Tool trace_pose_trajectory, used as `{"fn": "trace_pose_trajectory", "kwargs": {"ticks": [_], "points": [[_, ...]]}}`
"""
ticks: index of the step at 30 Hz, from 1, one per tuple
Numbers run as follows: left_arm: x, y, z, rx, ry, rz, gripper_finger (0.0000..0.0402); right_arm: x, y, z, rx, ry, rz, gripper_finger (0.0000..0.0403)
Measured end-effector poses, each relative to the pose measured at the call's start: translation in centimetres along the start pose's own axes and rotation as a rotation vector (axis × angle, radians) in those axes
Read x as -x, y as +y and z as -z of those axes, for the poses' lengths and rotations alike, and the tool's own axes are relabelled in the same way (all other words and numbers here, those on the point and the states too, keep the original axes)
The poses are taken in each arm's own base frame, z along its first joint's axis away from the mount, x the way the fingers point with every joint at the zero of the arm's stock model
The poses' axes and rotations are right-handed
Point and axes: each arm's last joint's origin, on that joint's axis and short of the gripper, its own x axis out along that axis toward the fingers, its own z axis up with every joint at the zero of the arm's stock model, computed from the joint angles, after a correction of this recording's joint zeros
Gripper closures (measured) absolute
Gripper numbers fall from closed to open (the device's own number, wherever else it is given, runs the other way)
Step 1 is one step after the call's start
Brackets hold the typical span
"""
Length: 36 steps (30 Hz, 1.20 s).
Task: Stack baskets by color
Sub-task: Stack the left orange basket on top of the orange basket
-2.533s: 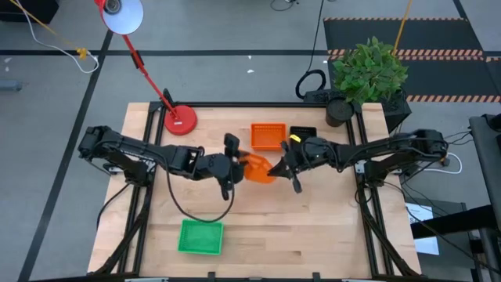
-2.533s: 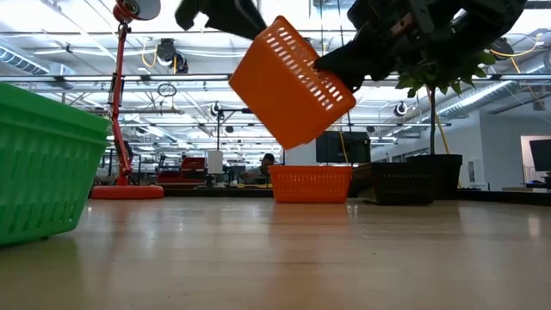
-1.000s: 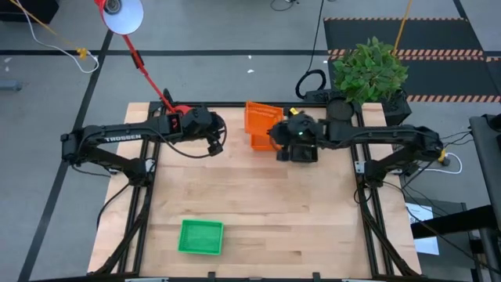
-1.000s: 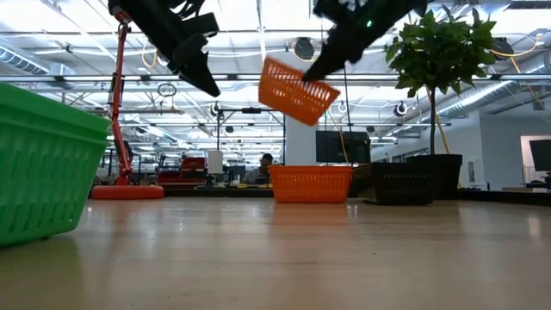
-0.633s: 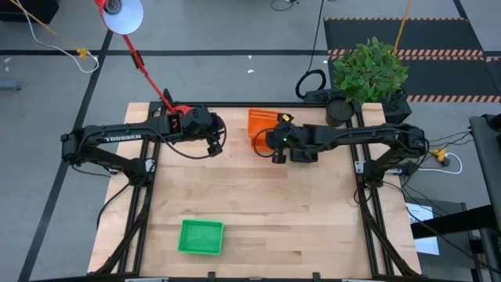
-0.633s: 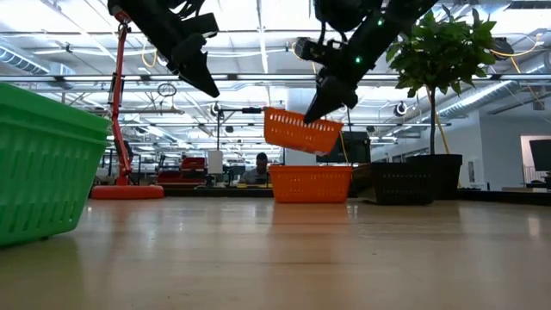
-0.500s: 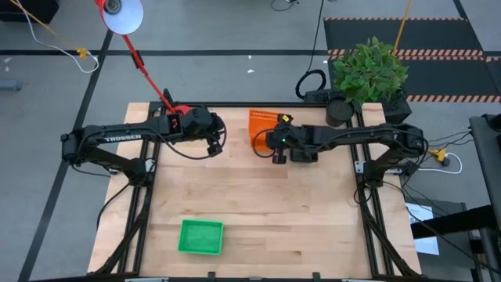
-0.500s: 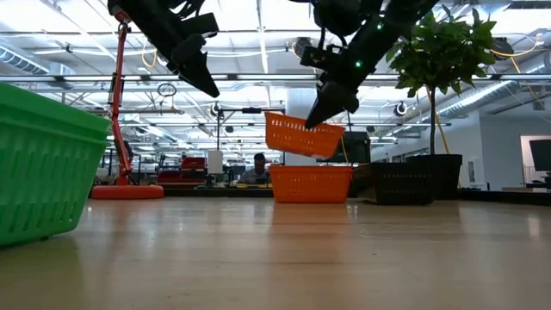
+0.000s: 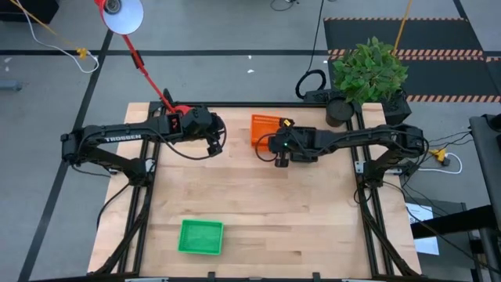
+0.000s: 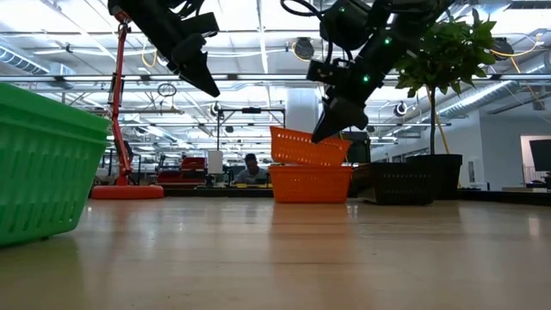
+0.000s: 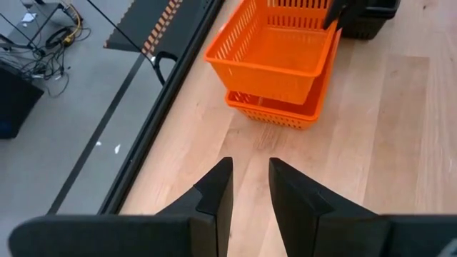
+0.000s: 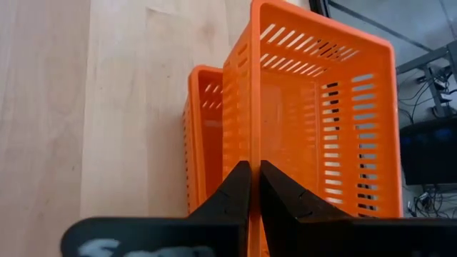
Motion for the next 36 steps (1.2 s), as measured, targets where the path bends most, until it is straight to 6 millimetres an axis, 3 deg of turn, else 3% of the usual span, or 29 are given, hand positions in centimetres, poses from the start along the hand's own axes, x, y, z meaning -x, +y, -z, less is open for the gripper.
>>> {"fn": "trace_pose_trajectory", "kwargs": {"ticks": [29, 36], "points": [[0.0, 0.0, -0.2, 0.006, -0.016, -0.002, 0.0309, -0.8, -0.1, 1.2, -0.063, -0.02, -0.027, 0.039], [0.0, 0.0, -0.2, 0.006, -0.016, -0.002, 0.0309, -0.8, -0.2, 1.1, -0.068, -0.03, -0.024, 0.0349]]}}
